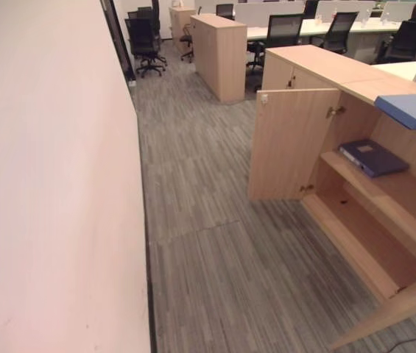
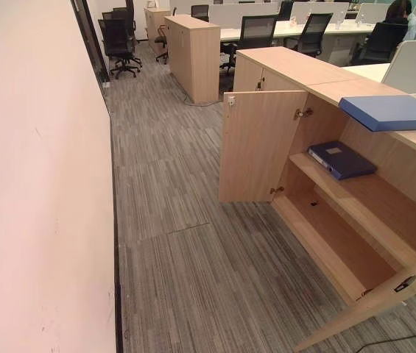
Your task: Put the empty folder in the office cabinet
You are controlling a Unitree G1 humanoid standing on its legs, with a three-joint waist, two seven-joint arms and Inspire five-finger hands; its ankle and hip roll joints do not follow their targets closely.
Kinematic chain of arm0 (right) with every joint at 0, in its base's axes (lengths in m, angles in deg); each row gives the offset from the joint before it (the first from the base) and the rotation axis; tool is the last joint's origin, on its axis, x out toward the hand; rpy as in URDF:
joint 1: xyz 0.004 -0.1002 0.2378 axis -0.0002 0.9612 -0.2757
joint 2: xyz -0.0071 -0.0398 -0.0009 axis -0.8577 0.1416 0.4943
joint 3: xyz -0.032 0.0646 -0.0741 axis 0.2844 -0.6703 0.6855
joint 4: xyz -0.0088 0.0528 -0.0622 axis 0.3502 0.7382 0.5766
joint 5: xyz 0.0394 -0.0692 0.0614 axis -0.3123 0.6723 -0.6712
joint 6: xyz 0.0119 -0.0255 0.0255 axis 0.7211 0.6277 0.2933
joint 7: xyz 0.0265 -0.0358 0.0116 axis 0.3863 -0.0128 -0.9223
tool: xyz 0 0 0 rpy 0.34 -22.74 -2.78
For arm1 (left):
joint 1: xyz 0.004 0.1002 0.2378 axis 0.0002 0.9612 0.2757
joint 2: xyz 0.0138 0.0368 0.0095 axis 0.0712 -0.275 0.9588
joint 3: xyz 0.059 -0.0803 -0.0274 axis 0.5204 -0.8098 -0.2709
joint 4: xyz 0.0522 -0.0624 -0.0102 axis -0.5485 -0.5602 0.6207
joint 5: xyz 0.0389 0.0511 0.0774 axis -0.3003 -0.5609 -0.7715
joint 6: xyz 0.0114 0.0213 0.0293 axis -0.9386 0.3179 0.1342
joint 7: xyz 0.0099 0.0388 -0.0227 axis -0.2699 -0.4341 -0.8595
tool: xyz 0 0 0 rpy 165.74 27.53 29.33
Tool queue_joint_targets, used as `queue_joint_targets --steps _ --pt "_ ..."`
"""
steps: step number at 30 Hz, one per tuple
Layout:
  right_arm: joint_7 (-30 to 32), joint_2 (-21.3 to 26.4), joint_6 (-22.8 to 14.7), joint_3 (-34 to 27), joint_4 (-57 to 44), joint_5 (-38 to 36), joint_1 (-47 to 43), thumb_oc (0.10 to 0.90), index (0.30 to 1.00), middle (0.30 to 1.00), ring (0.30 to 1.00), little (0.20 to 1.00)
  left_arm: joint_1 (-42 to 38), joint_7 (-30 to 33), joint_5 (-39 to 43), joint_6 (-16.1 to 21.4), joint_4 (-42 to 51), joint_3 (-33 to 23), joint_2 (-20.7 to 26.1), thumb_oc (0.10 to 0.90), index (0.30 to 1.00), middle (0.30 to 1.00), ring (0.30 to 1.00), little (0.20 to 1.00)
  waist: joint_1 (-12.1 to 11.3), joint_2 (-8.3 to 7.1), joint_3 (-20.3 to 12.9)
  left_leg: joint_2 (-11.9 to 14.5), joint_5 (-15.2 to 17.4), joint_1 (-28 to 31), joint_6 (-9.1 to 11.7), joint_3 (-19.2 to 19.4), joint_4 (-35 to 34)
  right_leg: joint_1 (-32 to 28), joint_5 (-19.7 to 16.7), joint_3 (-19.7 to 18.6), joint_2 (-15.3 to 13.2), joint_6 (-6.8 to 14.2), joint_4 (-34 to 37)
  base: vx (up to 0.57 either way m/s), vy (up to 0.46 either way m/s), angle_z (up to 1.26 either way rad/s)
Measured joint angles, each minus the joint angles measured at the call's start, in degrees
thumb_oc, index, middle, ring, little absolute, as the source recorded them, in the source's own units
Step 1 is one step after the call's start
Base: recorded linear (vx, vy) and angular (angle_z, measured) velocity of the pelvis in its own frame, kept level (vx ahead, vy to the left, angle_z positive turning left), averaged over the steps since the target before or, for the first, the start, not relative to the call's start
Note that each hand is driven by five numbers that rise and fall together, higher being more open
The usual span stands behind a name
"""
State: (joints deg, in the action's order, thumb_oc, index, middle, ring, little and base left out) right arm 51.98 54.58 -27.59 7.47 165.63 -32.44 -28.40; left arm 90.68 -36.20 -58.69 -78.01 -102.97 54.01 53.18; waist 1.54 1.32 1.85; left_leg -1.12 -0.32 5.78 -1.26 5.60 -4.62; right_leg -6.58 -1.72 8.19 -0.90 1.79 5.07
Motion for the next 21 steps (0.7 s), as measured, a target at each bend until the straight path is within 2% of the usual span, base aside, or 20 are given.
queue_joint_targets --steps 9,14,21 --pt "-0.2 -0.02 -0.06 -0.02 0.0 0.0 -0.16 0.8 0.9 0.9 0.9 0.9 0.05 -0.75 0.29 -0.03 -0.1 -0.34 0.02 0.8 0.9 0.9 0.9 0.9 0.01 0.01 0.07 0.02 0.01 0.22 0.02 -0.01 -0.01 -0.1 0.11 0.03 0.02 0.15 0.0 0.0 0.0 0.0" --pt "-0.44 0.04 -0.02 -0.01 0.02 0.0 -0.05 0.8 0.9 0.9 0.9 0.9 0.41 -1.73 2.64 -0.07 -0.31 -0.98 0.06 0.8 0.9 0.9 0.9 0.9 0.03 0.03 0.1 0.01 0.37 -0.12 0.56 -0.05 -0.22 -0.05 0.2 0.02 0.0 0.27 0.09 0.0 0.0 0.0" --pt "-1.36 0.21 0.02 0.02 -0.02 0.01 -0.13 0.8 0.9 0.9 0.9 0.9 0.69 -3.69 4.78 -0.47 -1.58 -1.88 0.27 0.8 0.9 0.9 0.9 0.9 0.02 0.11 0.33 0.01 0.17 -0.19 0.24 -0.13 -0.2 -0.03 0.3 0.1 0.01 0.11 0.26 0.0 -0.002 0.0"
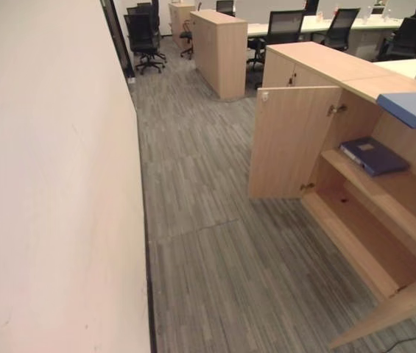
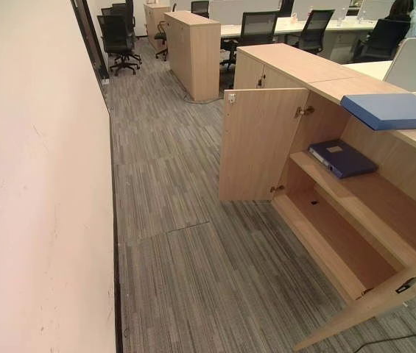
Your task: Put the empty folder in the office cabinet
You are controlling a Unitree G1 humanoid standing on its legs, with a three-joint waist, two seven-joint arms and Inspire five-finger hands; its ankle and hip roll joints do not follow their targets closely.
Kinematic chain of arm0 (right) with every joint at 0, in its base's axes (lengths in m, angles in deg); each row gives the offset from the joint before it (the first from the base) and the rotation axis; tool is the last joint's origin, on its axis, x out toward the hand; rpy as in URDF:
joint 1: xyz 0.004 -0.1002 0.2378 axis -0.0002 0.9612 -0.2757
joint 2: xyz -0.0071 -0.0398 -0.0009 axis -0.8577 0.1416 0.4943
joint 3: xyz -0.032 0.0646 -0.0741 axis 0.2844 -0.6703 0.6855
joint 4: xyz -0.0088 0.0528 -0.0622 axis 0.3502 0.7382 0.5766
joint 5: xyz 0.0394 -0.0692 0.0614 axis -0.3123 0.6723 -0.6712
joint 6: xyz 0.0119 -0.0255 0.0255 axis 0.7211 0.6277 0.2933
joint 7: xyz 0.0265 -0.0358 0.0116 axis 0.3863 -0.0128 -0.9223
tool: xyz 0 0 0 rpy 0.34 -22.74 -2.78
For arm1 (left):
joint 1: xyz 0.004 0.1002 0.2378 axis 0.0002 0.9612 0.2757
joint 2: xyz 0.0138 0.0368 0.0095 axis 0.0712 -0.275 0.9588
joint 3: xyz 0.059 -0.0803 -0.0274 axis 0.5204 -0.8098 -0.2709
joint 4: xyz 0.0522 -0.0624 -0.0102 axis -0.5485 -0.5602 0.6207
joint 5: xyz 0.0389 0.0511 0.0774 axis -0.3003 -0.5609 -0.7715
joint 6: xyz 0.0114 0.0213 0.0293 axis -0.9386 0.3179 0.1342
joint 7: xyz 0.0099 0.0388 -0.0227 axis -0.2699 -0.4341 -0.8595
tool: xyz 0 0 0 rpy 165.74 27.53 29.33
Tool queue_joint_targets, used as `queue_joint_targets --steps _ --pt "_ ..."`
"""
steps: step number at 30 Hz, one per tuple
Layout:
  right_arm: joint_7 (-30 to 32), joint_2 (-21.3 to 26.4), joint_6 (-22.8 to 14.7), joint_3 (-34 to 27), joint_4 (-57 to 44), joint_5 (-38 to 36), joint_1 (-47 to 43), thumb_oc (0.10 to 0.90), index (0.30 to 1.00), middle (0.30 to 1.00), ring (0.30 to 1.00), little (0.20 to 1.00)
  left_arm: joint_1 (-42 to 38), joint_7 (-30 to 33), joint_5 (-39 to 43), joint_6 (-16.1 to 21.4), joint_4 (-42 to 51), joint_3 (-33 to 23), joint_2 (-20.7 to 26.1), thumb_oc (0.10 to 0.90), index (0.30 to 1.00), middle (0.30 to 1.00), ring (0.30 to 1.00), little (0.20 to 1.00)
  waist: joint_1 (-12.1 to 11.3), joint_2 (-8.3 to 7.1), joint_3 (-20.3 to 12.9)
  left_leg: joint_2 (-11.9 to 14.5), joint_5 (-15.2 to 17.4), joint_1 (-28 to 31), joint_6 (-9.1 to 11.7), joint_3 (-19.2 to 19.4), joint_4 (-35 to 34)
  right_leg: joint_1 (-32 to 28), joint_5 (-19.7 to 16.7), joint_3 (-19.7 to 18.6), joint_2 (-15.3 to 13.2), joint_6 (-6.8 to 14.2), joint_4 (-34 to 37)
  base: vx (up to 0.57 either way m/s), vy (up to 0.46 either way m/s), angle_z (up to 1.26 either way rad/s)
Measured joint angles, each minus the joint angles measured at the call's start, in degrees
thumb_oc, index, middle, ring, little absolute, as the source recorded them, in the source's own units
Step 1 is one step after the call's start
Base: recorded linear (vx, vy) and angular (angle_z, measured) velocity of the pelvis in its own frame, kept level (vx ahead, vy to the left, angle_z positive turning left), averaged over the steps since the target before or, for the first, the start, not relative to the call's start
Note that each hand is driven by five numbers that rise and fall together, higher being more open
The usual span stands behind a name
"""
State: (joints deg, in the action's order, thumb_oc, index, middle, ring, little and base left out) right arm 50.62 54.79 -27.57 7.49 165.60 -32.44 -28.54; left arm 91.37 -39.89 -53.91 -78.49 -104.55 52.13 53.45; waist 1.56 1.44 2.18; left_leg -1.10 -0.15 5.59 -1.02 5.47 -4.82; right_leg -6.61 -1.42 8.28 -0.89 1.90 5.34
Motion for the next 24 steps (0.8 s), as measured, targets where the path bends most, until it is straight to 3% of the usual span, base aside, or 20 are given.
queue_joint_targets --steps 9,24 --pt "-0.37 0.04 0.05 -0.01 -0.04 -0.01 0.0 0.8 0.9 0.9 0.9 0.9 0.51 -0.2 4.38 -0.14 -0.02 -2.48 -0.46 0.8 0.9 0.9 0.9 0.9 -0.02 -0.09 0.24 0.0 0.0 -0.26 0.0 -0.41 0.03 0.05 0.05 0.46 0.02 -0.21 0.01 0.04 -0.012 0.03" --pt "-0.59 0.12 1.07 1.25 -1.26 -0.13 -0.27 0.8 0.9 0.9 0.9 0.9 0.31 -0.01 4.15 -0.43 -0.08 -1.56 -0.07 0.8 0.9 0.9 0.9 0.9 -0.13 -0.53 0.89 0.12 0.04 -0.98 0.22 -1.67 0.21 0.27 0.95 1.37 0.29 -0.37 -0.33 0.03 -0.043 0.04"
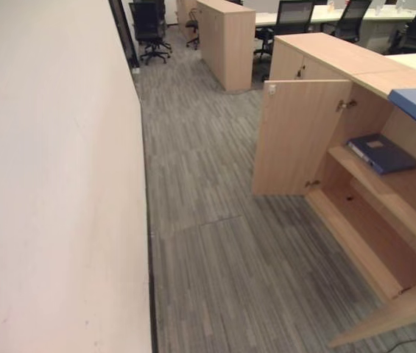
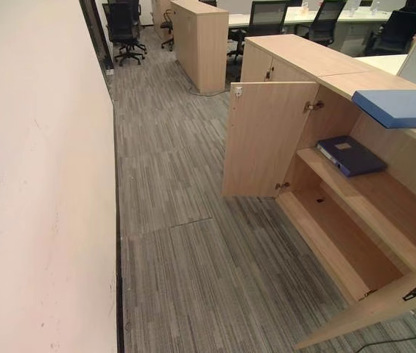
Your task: Put the empty folder in the office cabinet
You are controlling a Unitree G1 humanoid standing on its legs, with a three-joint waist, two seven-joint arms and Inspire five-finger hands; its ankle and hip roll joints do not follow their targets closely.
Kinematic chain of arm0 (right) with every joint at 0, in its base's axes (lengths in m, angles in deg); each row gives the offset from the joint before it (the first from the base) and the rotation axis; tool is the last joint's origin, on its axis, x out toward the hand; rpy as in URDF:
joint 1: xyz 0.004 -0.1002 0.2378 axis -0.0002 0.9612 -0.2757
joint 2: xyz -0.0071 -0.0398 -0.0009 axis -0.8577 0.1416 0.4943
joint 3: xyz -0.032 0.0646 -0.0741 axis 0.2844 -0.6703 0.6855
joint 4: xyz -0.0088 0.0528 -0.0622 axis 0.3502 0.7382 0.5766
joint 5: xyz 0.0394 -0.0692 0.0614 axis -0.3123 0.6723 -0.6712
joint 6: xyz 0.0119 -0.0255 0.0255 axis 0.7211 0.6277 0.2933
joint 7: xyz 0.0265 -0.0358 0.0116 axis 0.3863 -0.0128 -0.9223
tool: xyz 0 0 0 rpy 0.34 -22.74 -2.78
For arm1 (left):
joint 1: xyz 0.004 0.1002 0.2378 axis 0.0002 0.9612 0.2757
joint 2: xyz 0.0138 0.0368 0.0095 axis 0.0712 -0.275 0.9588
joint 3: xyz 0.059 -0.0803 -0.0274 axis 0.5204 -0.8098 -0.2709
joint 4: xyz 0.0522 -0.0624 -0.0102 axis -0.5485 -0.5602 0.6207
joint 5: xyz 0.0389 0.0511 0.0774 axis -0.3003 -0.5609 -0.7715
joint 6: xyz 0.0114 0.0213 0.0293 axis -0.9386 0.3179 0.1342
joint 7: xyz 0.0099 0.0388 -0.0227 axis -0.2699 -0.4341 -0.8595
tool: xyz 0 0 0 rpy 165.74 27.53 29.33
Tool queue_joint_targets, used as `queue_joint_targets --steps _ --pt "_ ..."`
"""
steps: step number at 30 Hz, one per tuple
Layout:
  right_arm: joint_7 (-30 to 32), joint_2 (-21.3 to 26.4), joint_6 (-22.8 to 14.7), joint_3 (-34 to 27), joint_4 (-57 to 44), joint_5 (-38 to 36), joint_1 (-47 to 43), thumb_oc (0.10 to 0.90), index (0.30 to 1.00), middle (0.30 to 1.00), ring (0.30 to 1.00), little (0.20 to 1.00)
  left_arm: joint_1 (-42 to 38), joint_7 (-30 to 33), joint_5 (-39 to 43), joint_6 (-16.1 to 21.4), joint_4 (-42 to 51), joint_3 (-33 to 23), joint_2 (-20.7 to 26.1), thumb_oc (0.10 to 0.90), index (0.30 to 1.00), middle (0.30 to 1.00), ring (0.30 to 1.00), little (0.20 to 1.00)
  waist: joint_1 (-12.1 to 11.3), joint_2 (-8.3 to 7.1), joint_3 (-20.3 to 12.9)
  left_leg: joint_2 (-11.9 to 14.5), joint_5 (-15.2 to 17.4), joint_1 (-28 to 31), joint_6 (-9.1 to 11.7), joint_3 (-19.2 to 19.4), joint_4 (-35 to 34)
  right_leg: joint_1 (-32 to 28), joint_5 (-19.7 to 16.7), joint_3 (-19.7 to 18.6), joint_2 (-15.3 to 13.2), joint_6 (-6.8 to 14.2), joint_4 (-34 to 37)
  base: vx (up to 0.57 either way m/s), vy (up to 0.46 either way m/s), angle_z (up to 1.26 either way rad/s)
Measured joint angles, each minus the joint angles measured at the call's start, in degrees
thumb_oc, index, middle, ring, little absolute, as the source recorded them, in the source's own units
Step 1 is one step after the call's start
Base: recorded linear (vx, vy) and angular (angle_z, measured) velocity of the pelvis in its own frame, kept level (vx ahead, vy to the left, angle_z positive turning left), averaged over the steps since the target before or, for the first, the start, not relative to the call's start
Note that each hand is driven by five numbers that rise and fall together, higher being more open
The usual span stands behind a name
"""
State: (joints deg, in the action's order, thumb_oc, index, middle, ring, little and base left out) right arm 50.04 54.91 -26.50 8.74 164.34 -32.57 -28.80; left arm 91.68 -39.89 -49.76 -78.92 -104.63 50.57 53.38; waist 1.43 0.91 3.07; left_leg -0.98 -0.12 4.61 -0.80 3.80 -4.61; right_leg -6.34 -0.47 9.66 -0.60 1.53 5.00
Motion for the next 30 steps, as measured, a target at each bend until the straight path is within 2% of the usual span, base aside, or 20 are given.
queue_joint_targets --steps 4,6,8,9,10,11,13,14,16,18,20,21,22,24,25,26,27,28,29,30 --pt "-0.02 -0.01 0.0 0.04 -0.16 -0.53 -0.67 0.8 0.9 0.9 0.9 0.9 -0.34 0.11 0.15 -0.22 0.18 -0.18 0.17 0.8 0.9 0.9 0.9 0.9 -0.1 -0.16 1.29 0.27 -0.22 -0.65 0.32 -0.01 0.2 0.67 0.05 0.26 0.33 -0.26 -0.13 -0.03 -0.095 0.05" --pt "-0.02 -0.16 0.03 0.23 -1.44 -0.99 -1.86 0.8 0.9 0.9 0.9 0.9 -1.54 0.19 0.33 -0.29 0.14 -0.86 0.57 0.8 0.9 0.9 0.9 0.9 -0.19 -0.37 2.65 0.32 0.36 -3.71 1.58 0.08 4.57 2.92 1.52 0.24 0.36 -0.78 -2.22 -0.04 -0.096 0.09" --pt "-0.04 -0.74 0.03 1.13 -2.24 -1.01 -3.96 0.8 0.9 0.9 0.9 0.9 -3.56 0.39 2.42 -0.01 0.46 -2.2 1.93 0.8 0.9 0.9 0.9 0.9 -0.49 -2.46 5.63 0.43 0.79 -9.42 3.11 0.74 13.49 5.27 2.53 0.45 0.05 -2.53 -4.51 -0.01 -0.153 0.13" --pt "-0.11 -1.05 0.05 1.15 -2.19 -1.0 -5.33 0.8 0.9 0.9 0.9 0.9 -5.24 0.51 2.43 0.1 0.34 -2.46 3.33 0.8 0.9 0.9 0.9 0.9 -1.27 -3.86 8.02 0.66 0.58 -14.6 3.88 1.0 23.67 5.87 3.63 0.34 -0.98 -4.38 -6.25 0.03 -0.07 0.05" --pt "-0.11 -0.92 0.07 1.15 -2.15 -1.01 -5.76 0.8 0.9 0.9 0.9 0.9 -5.51 0.65 2.48 0.08 0.31 -2.6 3.77 0.8 0.9 0.9 0.9 0.9 -2.42 -4.38 8.74 0.93 -0.2 -17.18 5.22 1.22 29.06 5.01 3.56 -0.11 -1.12 -5.62 -6.26 0.08 -0.041 -0.01" --pt "0.02 -0.53 0.04 1.19 -2.13 -1.01 -6.13 0.8 0.9 0.9 0.9 0.9 -5.55 1.11 2.53 0.08 0.28 -2.79 3.22 0.8 0.9 0.9 0.9 0.9 -3.18 -5.3 9.47 1.17 0.74 -21.69 5.68 0.38 34.28 4.3 3.63 -0.61 -1.06 -6.25 -5.39 0.12 0.002 -0.1" --pt "0.1 -0.17 0.07 1.15 -2.22 -1.02 -6.56 0.8 0.9 0.9 0.9 0.9 -4.21 1.25 4.33 -0.26 0.06 -2.85 2.09 0.8 0.9 0.9 0.9 0.9 -3.42 -4.92 9.53 2.12 0.62 -22.51 4.71 0.34 26.44 2.54 3.39 -0.13 -0.6 -6.68 -4.2 0.22 0.05 0.01" --pt "0.1 -0.09 0.07 1.17 -2.17 -1.02 -6.58 0.8 0.9 0.9 0.9 0.9 -3.81 1.25 4.65 -0.4 -0.2 -2.86 1.8 0.8 0.9 0.9 0.9 0.9 -3.33 -4.38 9.72 2.79 -0.03 -22.66 4.85 0.02 24.05 1.93 3.47 0.05 -0.14 -6.72 -3.97 0.22 0.091 0.02" --pt "0.05 0.3 0.13 1.14 -2.18 -1.03 -6.6 0.8 0.9 0.9 0.9 0.9 -2.76 1.1 4.66 -0.86 -1.44 -2.59 0.45 0.8 0.9 0.9 0.9 0.9 -3.67 -2.13 9.38 4.54 -4.75 -22.43 6.38 -1.2 12.52 0.25 3.91 -0.3 1.71 -7.07 -2.59 0.23 0.1 -0.05" --pt "0.07 0.49 0.15 1.1 -2.06 -1.34 -6.6 0.8 0.9 0.9 0.9 0.9 -2.41 1.17 4.67 -0.89 -2.32 -2.62 -0.67 0.8 0.9 0.9 0.9 0.9 -4.0 -0.96 9.43 5.39 -7.34 -22.53 7.0 -1.52 4.93 -1.59 3.67 -1.16 2.86 -7.5 -0.92 0.29 0.114 -0.07" --pt "0.09 0.64 0.21 1.01 -1.78 -2.12 -6.65 0.8 0.9 0.9 0.9 0.9 -2.52 1.16 4.66 -0.93 -2.82 -2.7 -1.23 0.8 0.9 0.9 0.9 0.9 -5.38 -0.42 10.0 5.51 -8.59 -22.07 8.35 -1.36 -0.46 -3.77 4.23 -3.0 2.76 -6.5 -0.07 0.41 0.175 -0.37" --pt "0.1 0.62 0.18 1.04 -1.51 -2.1 -6.55 0.8 0.9 0.9 0.9 0.9 -2.05 1.16 4.66 -0.99 -3.04 -2.77 -1.25 0.8 0.9 0.9 0.9 0.9 -5.98 -0.34 9.95 5.49 -8.91 -21.92 8.02 -1.01 -0.42 -5.72 5.08 -3.35 2.24 -5.19 -0.04 0.39 0.174 -0.51" --pt "0.06 0.56 0.19 1.04 -0.98 -2.07 -6.51 0.8 0.9 0.9 0.9 0.9 -1.85 1.15 4.62 -0.92 -3.54 -3.49 -1.26 0.8 0.9 0.9 0.9 0.9 -6.18 -0.28 9.88 5.54 -8.97 -21.37 7.44 -0.77 -0.41 -6.98 6.51 -3.99 1.97 -5.04 0.05 0.38 0.191 -0.5" --pt "0.06 0.62 0.13 1.04 0.12 -2.0 -5.2 0.8 0.9 0.9 0.9 0.9 0.06 1.21 4.6 -0.98 -4.06 -4.78 -1.28 0.8 0.9 0.9 0.9 0.9 -6.42 -0.23 7.77 5.91 -8.92 -19.96 7.07 -0.75 -0.13 -9.47 8.74 -5.06 1.12 -2.55 0.08 0.34 0.203 -0.34" --pt "0.01 0.44 0.05 1.02 0.63 -1.99 -3.48 0.8 0.9 0.9 0.9 0.9 0.62 1.26 4.58 -1.01 -4.16 -5.13 -0.86 0.8 0.9 0.9 0.9 0.9 -6.26 -0.45 5.62 4.26 -13.09 -19.33 3.94 0.93 0.92 -11.22 11.12 -5.24 -0.95 -0.4 -0.1 0.42 0.246 -0.15" --pt "-0.13 0.01 0.09 0.98 0.8 -1.97 -3.41 0.8 0.9 0.9 0.9 0.9 0.37 1.29 4.57 -0.86 -3.93 -5.62 -0.53 0.8 0.9 0.9 0.9 0.9 -6.44 -1.75 5.02 2.8 -13.83 -19.23 2.36 2.65 1.68 -11.43 11.59 -5.48 -3.01 0.62 -0.52 0.43 0.251 -0.22" --pt "-0.53 -0.72 0.42 0.89 1.34 -1.94 -3.45 0.8 0.9 0.9 0.9 0.9 -0.31 1.26 4.48 -0.67 -3.47 -6.67 -0.09 0.8 0.9 0.9 0.9 0.9 -6.58 -3.53 4.18 0.56 -12.65 -17.98 0.14 3.93 1.61 -11.91 10.65 -5.61 -5.5 2.72 -1.44 0.49 0.341 -0.33" --pt "-0.58 -0.88 0.39 0.82 1.34 -1.84 -3.42 0.8 0.9 0.9 0.9 0.9 -0.59 1.23 4.46 -0.6 -3.34 -7.34 -0.09 0.8 0.9 0.9 0.9 0.9 -6.59 -3.59 3.54 -0.49 -13.92 -16.07 -2.66 4.37 0.96 -12.2 9.84 -5.06 -6.65 3.94 -3.58 0.37 0.271 -0.26" --pt "-0.57 -1.09 0.26 0.79 1.48 -1.83 -3.23 0.8 0.9 0.9 0.9 0.9 -0.82 1.22 4.33 -0.41 -3.49 -7.18 0.19 0.8 0.9 0.9 0.9 0.9 -6.4 -4.19 2.64 -1.63 -11.92 -14.6 -2.65 4.95 0.52 -12.1 9.28 -4.35 -7.97 4.77 -5.68 0.33 0.302 -0.19" --pt "-0.64 -1.11 0.24 0.78 1.81 -1.83 -2.92 0.8 0.9 0.9 0.9 0.9 -0.9 1.25 4.38 -0.4 -3.52 -7.12 0.25 0.8 0.9 0.9 0.9 0.9 -6.42 -4.18 1.43 -2.32 -11.58 -12.5 -3.44 5.44 -0.14 -11.05 9.69 -4.23 -9.54 5.18 -10.31 0.19 0.221 -0.18"
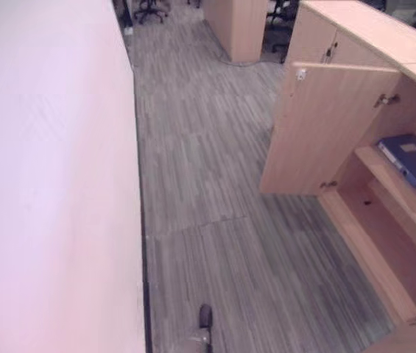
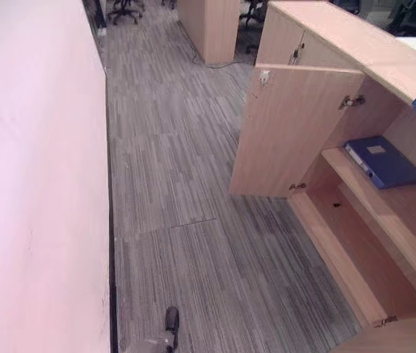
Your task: Put the empty folder in the office cabinet
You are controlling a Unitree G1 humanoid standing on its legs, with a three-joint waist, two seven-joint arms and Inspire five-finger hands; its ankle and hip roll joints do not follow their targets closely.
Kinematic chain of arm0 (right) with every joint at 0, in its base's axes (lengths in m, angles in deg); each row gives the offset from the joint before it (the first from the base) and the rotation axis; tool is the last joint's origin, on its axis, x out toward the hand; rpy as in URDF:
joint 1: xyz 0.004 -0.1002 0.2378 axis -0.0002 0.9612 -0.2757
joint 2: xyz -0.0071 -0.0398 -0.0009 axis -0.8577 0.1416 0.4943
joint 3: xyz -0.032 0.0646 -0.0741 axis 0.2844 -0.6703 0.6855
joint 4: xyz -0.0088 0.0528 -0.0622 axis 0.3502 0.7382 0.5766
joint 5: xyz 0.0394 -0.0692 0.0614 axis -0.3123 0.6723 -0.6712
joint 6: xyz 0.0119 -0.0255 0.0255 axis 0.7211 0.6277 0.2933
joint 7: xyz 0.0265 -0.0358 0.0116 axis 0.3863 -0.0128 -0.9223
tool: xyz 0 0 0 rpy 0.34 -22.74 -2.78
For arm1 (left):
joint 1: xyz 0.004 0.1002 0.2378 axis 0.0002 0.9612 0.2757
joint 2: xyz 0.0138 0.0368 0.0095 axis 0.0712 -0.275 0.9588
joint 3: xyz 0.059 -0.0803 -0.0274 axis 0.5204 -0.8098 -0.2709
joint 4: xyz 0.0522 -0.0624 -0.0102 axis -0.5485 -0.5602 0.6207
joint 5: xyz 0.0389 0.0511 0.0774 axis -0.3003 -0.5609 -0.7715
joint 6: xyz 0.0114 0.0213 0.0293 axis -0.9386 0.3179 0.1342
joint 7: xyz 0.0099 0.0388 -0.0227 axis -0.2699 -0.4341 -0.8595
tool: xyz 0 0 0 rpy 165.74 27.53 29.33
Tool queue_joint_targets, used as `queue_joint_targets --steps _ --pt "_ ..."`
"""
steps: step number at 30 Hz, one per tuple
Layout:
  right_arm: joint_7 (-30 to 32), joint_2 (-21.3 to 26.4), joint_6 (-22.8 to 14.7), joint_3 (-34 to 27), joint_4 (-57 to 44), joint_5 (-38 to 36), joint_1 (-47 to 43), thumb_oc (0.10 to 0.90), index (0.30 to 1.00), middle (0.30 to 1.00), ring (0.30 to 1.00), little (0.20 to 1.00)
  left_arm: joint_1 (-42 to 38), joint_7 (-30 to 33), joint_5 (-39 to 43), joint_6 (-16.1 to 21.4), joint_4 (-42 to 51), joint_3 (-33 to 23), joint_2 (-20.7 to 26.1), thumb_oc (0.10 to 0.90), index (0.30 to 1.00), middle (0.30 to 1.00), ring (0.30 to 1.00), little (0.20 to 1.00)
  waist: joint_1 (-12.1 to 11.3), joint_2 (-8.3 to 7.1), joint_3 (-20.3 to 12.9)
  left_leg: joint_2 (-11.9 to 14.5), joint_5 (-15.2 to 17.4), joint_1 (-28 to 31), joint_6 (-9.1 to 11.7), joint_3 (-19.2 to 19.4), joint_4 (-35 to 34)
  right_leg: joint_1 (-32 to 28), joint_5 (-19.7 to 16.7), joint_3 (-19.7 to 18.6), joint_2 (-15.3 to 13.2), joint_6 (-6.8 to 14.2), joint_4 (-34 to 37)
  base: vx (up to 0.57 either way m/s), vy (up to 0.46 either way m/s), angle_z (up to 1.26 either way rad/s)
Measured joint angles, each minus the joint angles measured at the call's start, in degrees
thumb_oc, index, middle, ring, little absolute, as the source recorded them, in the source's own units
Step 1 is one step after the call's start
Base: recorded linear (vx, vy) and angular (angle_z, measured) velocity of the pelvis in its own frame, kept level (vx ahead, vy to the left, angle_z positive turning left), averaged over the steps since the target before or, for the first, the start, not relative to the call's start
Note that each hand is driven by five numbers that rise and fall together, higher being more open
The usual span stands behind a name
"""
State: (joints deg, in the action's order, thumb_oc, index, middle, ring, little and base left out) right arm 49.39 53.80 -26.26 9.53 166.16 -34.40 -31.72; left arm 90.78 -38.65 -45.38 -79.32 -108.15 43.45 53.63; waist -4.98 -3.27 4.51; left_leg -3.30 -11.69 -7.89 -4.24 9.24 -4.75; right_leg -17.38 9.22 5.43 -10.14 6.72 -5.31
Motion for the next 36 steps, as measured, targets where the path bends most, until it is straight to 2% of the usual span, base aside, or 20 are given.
queue_joint_targets --steps 2,3,4,5,6,7,9,12,14,15,16,19,21,22,23,26,27,31,34,36 --pt "-0.05 0.29 -0.11 -0.14 -0.68 0.01 0.53 0.8 0.9 0.9 0.9 0.9 0.03 -0.07 -0.06 0.34 0.14 0.52 0.17 0.8 0.9 0.9 0.9 0.9 -0.35 0.39 -2.23 -1.49 3.23 1.65 -1.27 0.47 0.02 3.99 -0.08 0.52 -2.4 1.11 -9.97 0.25 0.363 -0.17" --pt "-0.06 0.54 -0.19 -0.31 -0.94 -0.01 0.38 0.8 0.9 0.9 0.9 0.9 -0.26 -0.06 -0.06 0.42 0.24 1.0 0.26 0.8 0.9 0.9 0.9 0.9 -0.21 -0.08 -2.84 -2.52 3.65 2.88 -2.07 0.42 0.07 6.03 0.6 1.64 -4.11 1.36 -16.17 0.18 0.307 0.01" --pt "-0.07 0.86 -0.16 -0.48 -1.73 -0.04 -0.25 0.8 0.9 0.9 0.9 0.9 -0.77 -0.12 -0.13 0.32 0.14 1.49 0.29 0.8 0.9 0.9 0.9 0.9 -0.21 0.11 -2.96 -3.37 4.87 3.83 -3.2 0.29 0.05 8.71 -2.21 1.7 -5.55 2.07 -22.77 0.19 0.303 0.17" --pt "0.1 1.14 -0.16 -0.84 -1.74 -0.18 -0.03 0.8 0.9 0.9 0.9 0.9 -1.03 -0.07 -0.25 0.15 0.19 2.41 0.32 0.8 0.9 0.9 0.9 0.9 -0.04 0.13 -2.99 -3.75 4.55 4.54 -3.02 0.11 0.07 9.74 -1.92 3.6 -6.95 1.49 -27.0 0.16 0.144 0.17" --pt "0.03 1.69 -0.21 -0.81 -1.96 -0.08 -0.96 0.8 0.9 0.9 0.9 0.9 -1.21 -0.16 -0.37 0.09 0.17 2.68 0.23 0.8 0.9 0.9 0.9 0.9 -0.44 0.96 -3.2 -4.08 6.58 5.54 -4.51 -0.76 0.06 12.26 -1.54 4.53 -7.87 2.04 -30.38 0.22 0.19 0.01" --pt "-0.09 1.67 -0.1 -0.41 -1.94 -0.09 -1.96 0.8 0.9 0.9 0.9 0.9 -1.18 -0.06 -0.36 -0.06 0.09 3.37 0.27 0.8 0.9 0.9 0.9 0.9 -0.63 1.43 -3.1 -4.16 7.31 6.52 -5.31 -0.49 -0.01 15.25 -0.58 7.23 -10.45 1.9 -34.89 0.19 0.072 0.0" --pt "-0.13 1.57 -0.25 0.3 -3.71 -0.12 -2.34 0.8 0.9 0.9 0.9 0.9 -1.37 -0.09 -0.37 -0.48 -0.1 4.13 0.29 0.8 0.9 0.9 0.9 0.9 -0.36 2.64 -2.99 -4.08 8.24 7.45 -5.53 -1.8 0.35 19.05 1.29 9.29 -11.58 1.65 -36.63 0.09 0.011 0.14" --pt "-0.61 1.6 -0.28 0.35 -6.61 -0.2 -3.73 0.8 0.9 0.9 0.9 0.9 -0.87 -0.06 -0.39 -0.35 0.24 5.32 -0.18 0.8 0.9 0.9 0.9 0.9 0.93 4.76 -1.67 -3.02 8.25 8.57 -5.11 -3.3 0.25 25.55 3.12 10.31 -10.34 0.9 -27.07 0.15 -0.057 0.34" --pt "-0.6 1.52 -0.28 0.35 -7.84 -0.2 -4.2 0.8 0.9 0.9 0.9 0.9 -0.74 -0.06 -0.43 -0.46 0.08 4.98 -0.49 0.8 0.9 0.9 0.9 0.9 1.55 5.99 0.03 -1.88 8.11 9.86 -4.5 -3.34 0.21 26.26 1.17 11.82 -9.18 1.1 -19.64 0.11 -0.105 0.15" --pt "-0.71 1.34 -0.29 0.34 -8.36 -0.22 -4.39 0.8 0.9 0.9 0.9 0.9 -0.25 -0.05 -0.44 -0.44 0.09 4.97 -0.63 0.8 0.9 0.9 0.9 0.9 1.42 6.02 0.82 -1.55 8.65 10.55 -4.12 -3.18 0.13 27.04 -0.52 12.82 -8.8 2.35 -15.69 0.11 -0.133 -0.08" --pt "-0.9 0.48 -0.29 0.31 -8.82 -0.27 -4.47 0.8 0.9 0.9 0.9 0.9 1.25 0.02 -0.47 -0.44 0.03 4.77 -0.55 0.8 0.9 0.9 0.9 0.9 1.72 5.12 1.39 -1.4 9.49 11.07 -3.14 -2.72 -0.08 27.25 -5.37 14.33 -7.96 2.75 -6.39 0.08 -0.093 -0.17" --pt "-0.99 -0.29 -0.35 -0.05 -10.31 -0.37 -3.78 0.8 0.9 0.9 0.9 0.9 2.97 -0.02 -0.46 -0.53 0.26 3.89 -0.59 0.8 0.9 0.9 0.9 0.9 1.97 3.1 2.11 -1.3 10.74 12.91 -1.32 -2.75 -0.11 26.82 -11.19 15.71 -7.25 2.4 -0.23 0.27 -0.146 -0.11" --pt "-1.12 -0.62 -0.28 -0.47 -10.01 -0.34 -3.57 0.8 0.9 0.9 0.9 0.9 3.37 -0.01 -0.47 -0.49 -0.27 2.9 -0.79 0.8 0.9 0.9 0.9 0.9 1.96 3.19 2.35 0.61 11.88 13.61 -0.24 -3.09 0.1 25.47 -15.26 12.93 -3.71 3.5 4.39 0.32 -0.154 -0.13" --pt "-1.15 -1.0 -0.27 -0.97 -10.05 -0.35 -3.83 0.8 0.9 0.9 0.9 0.9 3.54 0.01 -0.5 -0.56 -0.79 1.77 -0.38 0.8 0.9 0.9 0.9 0.9 2.34 2.36 2.46 1.59 11.98 13.93 1.77 -3.42 0.08 22.91 -17.48 11.36 -1.52 3.56 9.37 0.21 -0.107 0.06" --pt "-1.1 -1.07 -0.33 -1.25 -9.97 -0.38 -3.46 0.8 0.9 0.9 0.9 0.9 3.28 0.01 -0.56 -0.57 -0.72 1.76 -0.04 0.8 0.9 0.9 0.9 0.9 2.73 1.67 2.79 1.72 12.14 14.41 2.45 -3.76 0.07 21.66 -20.25 11.83 -1.35 2.94 10.53 0.31 -0.155 0.15" --pt "-1.13 0.28 -0.47 -3.57 -9.37 -0.74 -1.5 0.8 0.9 0.9 0.9 0.9 3.31 -0.04 -2.53 -0.6 -1.04 1.5 -0.68 0.8 0.9 0.9 0.9 0.9 3.76 3.32 2.88 5.77 13.19 16.98 6.03 -4.05 0.07 18.72 -19.04 11.9 2.59 1.74 10.28 0.34 -0.184 0.1" --pt "-1.11 0.96 -0.47 -3.69 -9.53 -0.75 -1.14 0.8 0.9 0.9 0.9 0.9 3.22 -0.02 -2.78 -0.58 -0.92 1.5 -0.73 0.8 0.9 0.9 0.9 0.9 3.94 3.65 2.61 6.2 13.38 17.23 6.62 -4.09 0.11 18.46 -18.96 12.59 3.13 -0.8 9.9 0.34 -0.216 0.09" --pt "-1.1 2.57 -1.17 -5.51 -6.85 -2.04 -1.57 0.8 0.9 0.9 0.9 0.9 1.7 0.03 -2.94 -0.39 -1.94 1.81 -0.75 0.8 0.9 0.9 0.9 0.9 6.36 5.51 2.22 8.55 14.68 16.66 8.25 -5.89 1.1 18.99 -16.13 14.18 4.45 -3.12 6.99 0.28 -0.24 0.19" --pt "-0.98 3.15 -2.41 -6.45 -4.45 -3.12 -1.95 0.8 0.9 0.9 0.9 0.9 -0.23 0.48 -2.32 -0.35 -2.38 3.94 -0.88 0.8 0.9 0.9 0.9 0.9 7.0 5.94 1.83 10.01 16.22 15.26 8.21 -7.58 1.82 21.34 -12.13 15.76 4.55 -3.8 1.09 0.25 -0.272 0.34" --pt "-0.83 3.49 -2.38 -6.42 -3.41 -3.58 -1.85 0.8 0.9 0.9 0.9 0.9 -0.53 1.06 -2.05 -0.34 -1.92 5.16 0.3 0.8 0.9 0.9 0.9 0.9 7.38 5.1 0.86 11.03 16.83 14.58 8.64 -8.56 2.63 23.35 -8.1 16.79 4.27 -5.36 -4.4 0.31 -0.324 0.35"
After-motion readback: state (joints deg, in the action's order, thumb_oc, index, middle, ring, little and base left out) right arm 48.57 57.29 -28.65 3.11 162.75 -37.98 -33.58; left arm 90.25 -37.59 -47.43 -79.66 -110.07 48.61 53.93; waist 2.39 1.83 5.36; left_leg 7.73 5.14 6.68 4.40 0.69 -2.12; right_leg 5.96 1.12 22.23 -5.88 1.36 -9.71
